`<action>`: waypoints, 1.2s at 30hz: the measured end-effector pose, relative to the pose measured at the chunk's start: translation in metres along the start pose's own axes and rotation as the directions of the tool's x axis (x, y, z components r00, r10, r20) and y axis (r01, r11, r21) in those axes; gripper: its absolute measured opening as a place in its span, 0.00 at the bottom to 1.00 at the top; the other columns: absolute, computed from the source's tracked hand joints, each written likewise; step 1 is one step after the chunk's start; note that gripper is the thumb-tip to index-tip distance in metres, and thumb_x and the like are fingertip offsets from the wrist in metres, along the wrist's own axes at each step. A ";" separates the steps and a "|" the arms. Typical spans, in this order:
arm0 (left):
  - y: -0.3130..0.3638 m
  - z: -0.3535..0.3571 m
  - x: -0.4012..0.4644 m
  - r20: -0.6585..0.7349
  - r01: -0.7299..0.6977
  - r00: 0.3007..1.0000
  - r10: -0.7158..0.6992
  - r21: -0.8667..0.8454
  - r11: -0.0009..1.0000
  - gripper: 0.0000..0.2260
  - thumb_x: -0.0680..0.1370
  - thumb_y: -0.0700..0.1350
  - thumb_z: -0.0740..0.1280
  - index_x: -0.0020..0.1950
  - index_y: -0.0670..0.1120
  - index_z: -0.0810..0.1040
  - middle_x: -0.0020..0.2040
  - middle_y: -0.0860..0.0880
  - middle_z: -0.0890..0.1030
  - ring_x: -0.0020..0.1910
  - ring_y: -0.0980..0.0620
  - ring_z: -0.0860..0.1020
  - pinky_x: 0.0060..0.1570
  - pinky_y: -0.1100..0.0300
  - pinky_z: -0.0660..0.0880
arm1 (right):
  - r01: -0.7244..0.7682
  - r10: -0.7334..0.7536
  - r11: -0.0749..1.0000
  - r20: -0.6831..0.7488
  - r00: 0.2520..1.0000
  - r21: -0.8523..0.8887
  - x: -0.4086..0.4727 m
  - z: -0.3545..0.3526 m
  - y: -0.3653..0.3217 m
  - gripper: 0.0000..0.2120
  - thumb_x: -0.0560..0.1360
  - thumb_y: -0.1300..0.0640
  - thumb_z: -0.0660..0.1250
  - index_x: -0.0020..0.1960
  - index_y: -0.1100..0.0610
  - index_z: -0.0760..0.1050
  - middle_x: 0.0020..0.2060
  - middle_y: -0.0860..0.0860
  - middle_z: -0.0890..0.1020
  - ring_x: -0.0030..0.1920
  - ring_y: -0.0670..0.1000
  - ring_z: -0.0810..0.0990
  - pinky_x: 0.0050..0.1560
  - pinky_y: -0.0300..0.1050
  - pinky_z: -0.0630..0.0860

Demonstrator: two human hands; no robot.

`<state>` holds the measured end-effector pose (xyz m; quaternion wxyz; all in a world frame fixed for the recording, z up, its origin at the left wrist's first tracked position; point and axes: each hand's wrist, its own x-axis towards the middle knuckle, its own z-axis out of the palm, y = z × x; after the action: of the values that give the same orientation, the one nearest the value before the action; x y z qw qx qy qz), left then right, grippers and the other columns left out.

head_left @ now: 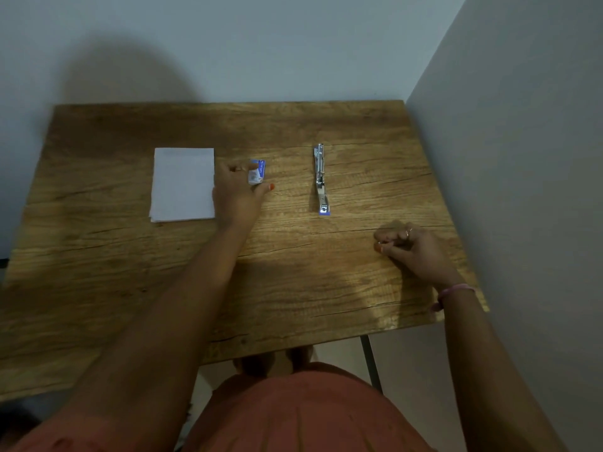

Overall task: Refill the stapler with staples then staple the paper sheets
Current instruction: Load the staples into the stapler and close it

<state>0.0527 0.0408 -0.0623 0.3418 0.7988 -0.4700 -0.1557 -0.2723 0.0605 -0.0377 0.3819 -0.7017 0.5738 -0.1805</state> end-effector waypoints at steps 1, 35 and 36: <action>0.005 0.002 -0.001 0.000 -0.018 1.000 0.019 -0.024 1.000 0.23 0.71 0.54 0.74 0.61 0.45 0.77 0.60 0.45 0.72 0.53 0.52 0.74 0.50 0.61 0.72 | 0.004 -0.004 1.000 -0.002 1.000 -0.015 0.002 -0.001 0.000 0.10 0.70 0.63 0.74 0.51 0.58 0.83 0.47 0.46 0.80 0.48 0.36 0.77 0.48 0.21 0.68; 0.090 0.009 -0.044 0.790 0.736 0.603 -0.111 -0.498 0.459 0.17 0.71 0.28 0.62 0.55 0.44 0.78 0.51 0.45 0.83 0.31 0.57 0.72 0.27 0.64 0.69 | -0.196 0.160 0.439 0.139 0.977 0.877 0.065 0.023 -0.078 0.08 0.74 0.71 0.66 0.52 0.67 0.78 0.39 0.57 0.86 0.41 0.50 0.85 0.51 0.41 0.80; 0.091 0.005 -0.046 0.788 0.746 0.610 -0.084 -0.535 0.398 0.20 0.71 0.27 0.62 0.58 0.45 0.77 0.50 0.46 0.84 0.33 0.57 0.75 0.28 0.66 0.72 | -0.197 0.159 0.460 0.139 0.978 0.866 0.064 0.022 -0.081 0.08 0.74 0.70 0.67 0.52 0.67 0.79 0.40 0.58 0.86 0.41 0.50 0.85 0.51 0.41 0.79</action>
<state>-0.0320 0.0487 -0.0060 0.4347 0.5189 -0.1839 -0.7127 -0.1859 0.0108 -0.0036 0.7131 -0.3484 0.4641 -0.3933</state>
